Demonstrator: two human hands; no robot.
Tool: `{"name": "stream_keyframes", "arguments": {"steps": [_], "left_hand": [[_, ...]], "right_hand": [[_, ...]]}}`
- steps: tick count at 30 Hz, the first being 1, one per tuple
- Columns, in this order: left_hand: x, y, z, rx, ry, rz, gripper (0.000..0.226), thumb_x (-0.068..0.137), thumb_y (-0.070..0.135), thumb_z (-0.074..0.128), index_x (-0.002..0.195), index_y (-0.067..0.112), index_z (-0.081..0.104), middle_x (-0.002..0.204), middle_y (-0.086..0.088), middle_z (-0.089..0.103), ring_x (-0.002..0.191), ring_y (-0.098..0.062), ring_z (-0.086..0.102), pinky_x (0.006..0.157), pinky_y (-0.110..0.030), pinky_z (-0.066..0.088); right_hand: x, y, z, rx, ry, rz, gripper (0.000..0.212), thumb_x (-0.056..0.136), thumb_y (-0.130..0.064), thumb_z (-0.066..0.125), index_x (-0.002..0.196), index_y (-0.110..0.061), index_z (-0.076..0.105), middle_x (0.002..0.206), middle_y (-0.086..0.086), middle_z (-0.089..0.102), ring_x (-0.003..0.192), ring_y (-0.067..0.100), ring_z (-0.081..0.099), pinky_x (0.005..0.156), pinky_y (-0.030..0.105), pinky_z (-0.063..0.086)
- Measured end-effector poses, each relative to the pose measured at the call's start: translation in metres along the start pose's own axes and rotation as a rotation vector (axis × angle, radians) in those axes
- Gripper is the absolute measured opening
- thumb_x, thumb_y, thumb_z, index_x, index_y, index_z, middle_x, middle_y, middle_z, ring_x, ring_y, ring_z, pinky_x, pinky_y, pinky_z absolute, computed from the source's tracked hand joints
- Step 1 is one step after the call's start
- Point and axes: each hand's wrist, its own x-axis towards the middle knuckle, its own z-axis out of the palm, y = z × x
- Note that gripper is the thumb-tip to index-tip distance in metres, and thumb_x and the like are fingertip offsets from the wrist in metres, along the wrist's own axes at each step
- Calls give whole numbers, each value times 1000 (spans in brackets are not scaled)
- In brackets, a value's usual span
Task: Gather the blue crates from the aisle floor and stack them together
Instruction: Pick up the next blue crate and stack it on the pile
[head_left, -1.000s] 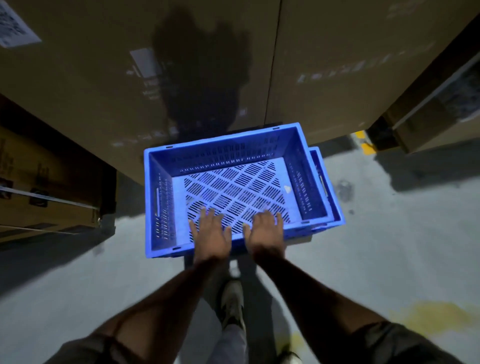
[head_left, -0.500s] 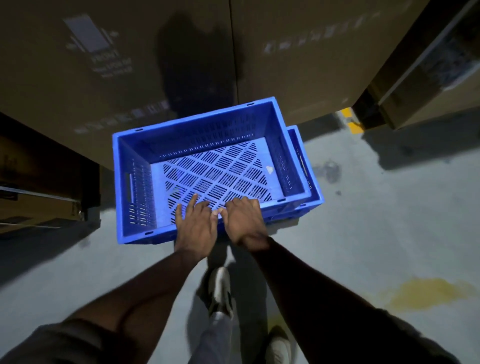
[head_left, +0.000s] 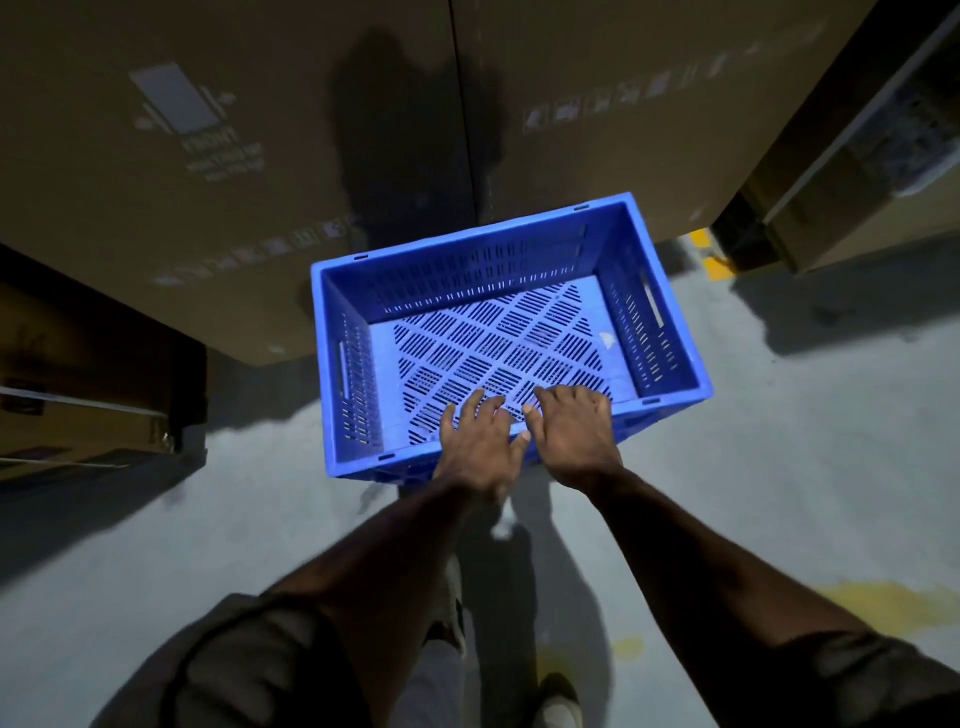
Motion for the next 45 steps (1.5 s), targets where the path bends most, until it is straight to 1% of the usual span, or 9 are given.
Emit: {"name": "stream_keyframes", "arguments": {"steps": [5, 16, 20, 22, 24, 28, 31, 36, 45], "left_hand": [[5, -4, 6, -5, 62, -5, 50, 100, 47, 24, 140, 23, 41, 161, 4, 20, 151, -18, 3, 119, -53, -2], [6, -6, 15, 31, 128, 13, 49, 95, 50, 24, 134, 28, 43, 157, 5, 27, 150, -18, 7, 120, -54, 3], [6, -8, 11, -60, 22, 37, 54, 95, 53, 37, 142, 28, 39, 158, 6, 27, 151, -16, 7, 120, -53, 3], [3, -12, 4, -75, -92, 41, 64, 95, 56, 37, 150, 25, 28, 162, 3, 18, 151, -17, 4, 120, -53, 0], [-8, -20, -4, -67, -143, 30, 73, 95, 58, 36, 154, 21, 16, 164, -1, 10, 151, -18, 2, 120, -55, -3], [-48, -39, -22, -69, -110, -31, 81, 94, 59, 38, 156, 16, 7, 164, -3, 5, 152, -19, 0, 120, -54, -3], [-65, -46, -50, -122, -21, -97, 79, 94, 58, 41, 155, 15, 13, 163, -5, 12, 151, -21, 6, 121, -52, 2], [-89, -48, -116, -190, 148, -125, 70, 92, 53, 48, 149, 17, 27, 156, -5, 27, 147, -22, 19, 120, -50, 11], [-178, -28, -188, -211, 307, -213, 71, 92, 54, 49, 149, 18, 27, 151, -3, 32, 143, -21, 24, 119, -49, 13]], "right_hand": [[5, -5, 1, -3, 26, 16, 53, 98, -46, 26, 130, -17, 57, 126, 0, 60, 119, 23, 50, 106, 42, 29], [7, -6, 5, -72, 66, 32, 54, 97, -46, 26, 132, -18, 56, 131, 0, 58, 124, 22, 47, 106, 39, 24], [7, -9, -2, -91, -103, 59, 70, 92, -52, 9, 140, -19, 48, 140, 2, 52, 132, 22, 41, 113, 42, 19], [7, -11, -8, -71, -247, 113, 66, 96, -54, 15, 148, -18, 35, 150, 5, 39, 142, 22, 28, 119, 47, 8], [4, -20, -19, -51, -302, 154, 66, 98, -55, 24, 151, -15, 27, 154, 7, 31, 146, 22, 20, 120, 50, 1], [-17, -49, -51, 6, -301, 161, 68, 98, -57, 29, 150, -13, 28, 152, 9, 33, 145, 24, 22, 119, 53, 5], [-28, -71, -79, 23, -317, 204, 66, 98, -56, 31, 148, -13, 31, 149, 9, 37, 141, 26, 27, 119, 53, 9], [-40, -108, -136, 79, -238, 211, 57, 96, -54, 37, 135, -14, 43, 138, 9, 47, 133, 27, 36, 114, 49, 25], [-102, -138, -225, 111, -200, 157, 54, 94, -49, 46, 137, -16, 42, 140, 9, 45, 134, 28, 35, 108, 46, 33]]}}
